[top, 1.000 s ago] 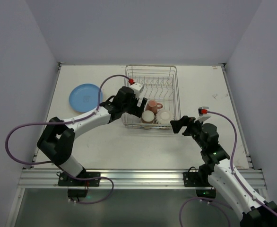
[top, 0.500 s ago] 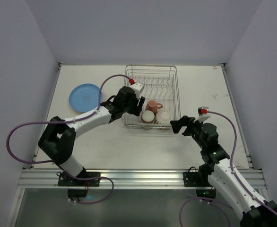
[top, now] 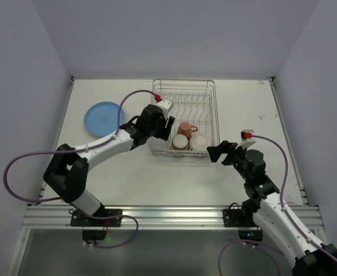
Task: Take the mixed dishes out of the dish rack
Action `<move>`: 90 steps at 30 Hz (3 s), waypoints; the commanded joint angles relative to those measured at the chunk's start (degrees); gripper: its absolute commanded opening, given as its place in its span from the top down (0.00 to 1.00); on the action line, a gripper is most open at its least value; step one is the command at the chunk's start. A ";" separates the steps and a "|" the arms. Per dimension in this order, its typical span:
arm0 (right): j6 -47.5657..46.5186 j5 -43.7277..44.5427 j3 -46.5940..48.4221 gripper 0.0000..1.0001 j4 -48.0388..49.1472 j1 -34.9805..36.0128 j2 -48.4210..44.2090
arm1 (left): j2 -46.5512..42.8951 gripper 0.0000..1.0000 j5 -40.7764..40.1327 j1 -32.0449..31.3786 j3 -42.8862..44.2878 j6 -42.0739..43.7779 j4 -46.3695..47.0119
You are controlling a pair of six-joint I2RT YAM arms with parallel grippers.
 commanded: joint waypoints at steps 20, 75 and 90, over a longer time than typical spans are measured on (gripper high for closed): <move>0.61 -7.20 0.99 0.01 2.45 0.10 -7.26 | -25.55 0.48 14.66 4.04 -3.01 -15.24 5.48; 41.23 -37.54 3.89 0.52 44.13 0.97 2.21 | -25.12 0.48 47.47 1.58 -23.59 -38.72 51.54; 38.15 -36.48 5.74 1.00 37.52 0.97 -1.31 | -26.09 0.33 47.82 1.32 -24.82 -37.23 50.22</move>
